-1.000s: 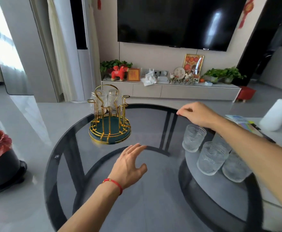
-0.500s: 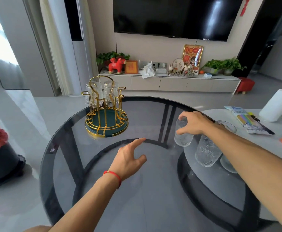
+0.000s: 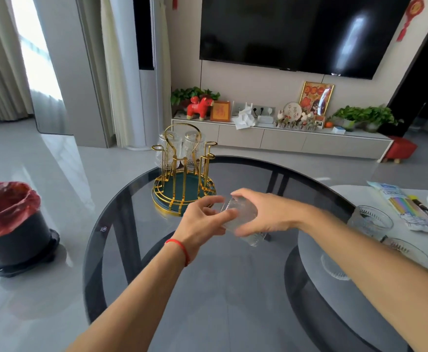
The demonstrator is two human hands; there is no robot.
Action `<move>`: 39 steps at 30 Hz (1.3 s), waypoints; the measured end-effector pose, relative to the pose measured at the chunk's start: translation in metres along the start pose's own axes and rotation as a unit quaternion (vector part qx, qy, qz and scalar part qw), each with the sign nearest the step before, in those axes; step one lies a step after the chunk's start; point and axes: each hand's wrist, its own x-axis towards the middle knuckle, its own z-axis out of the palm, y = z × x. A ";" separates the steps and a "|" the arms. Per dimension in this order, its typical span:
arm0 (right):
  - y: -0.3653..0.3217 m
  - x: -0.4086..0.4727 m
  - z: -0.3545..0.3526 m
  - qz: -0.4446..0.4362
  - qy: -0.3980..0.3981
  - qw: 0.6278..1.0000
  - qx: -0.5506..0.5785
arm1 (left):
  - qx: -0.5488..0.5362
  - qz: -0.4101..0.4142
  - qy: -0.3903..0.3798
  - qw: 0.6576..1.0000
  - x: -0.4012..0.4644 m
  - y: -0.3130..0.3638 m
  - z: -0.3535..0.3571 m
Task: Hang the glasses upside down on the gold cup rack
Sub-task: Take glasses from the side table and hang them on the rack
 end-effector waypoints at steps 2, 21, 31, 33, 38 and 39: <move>-0.011 0.011 0.006 -0.026 0.051 0.998 0.009 | 0.044 0.052 0.004 0.998 0.004 0.006 -0.003; -0.055 0.165 -0.092 0.015 0.399 0.871 0.287 | 0.513 0.149 0.075 0.842 0.034 -0.040 -0.053; -0.057 0.191 -0.075 0.021 0.361 0.903 0.232 | 0.488 0.119 0.082 0.861 0.038 -0.030 -0.052; -0.053 0.193 -0.072 0.020 0.344 0.913 0.218 | 0.489 0.118 0.079 0.861 0.039 -0.030 -0.052; -0.042 0.195 -0.064 0.025 0.303 0.929 0.213 | 0.497 0.111 0.072 0.858 0.039 -0.029 -0.051; -0.040 0.196 -0.063 0.025 0.296 0.931 0.214 | 0.495 0.108 0.071 0.859 0.040 -0.028 -0.052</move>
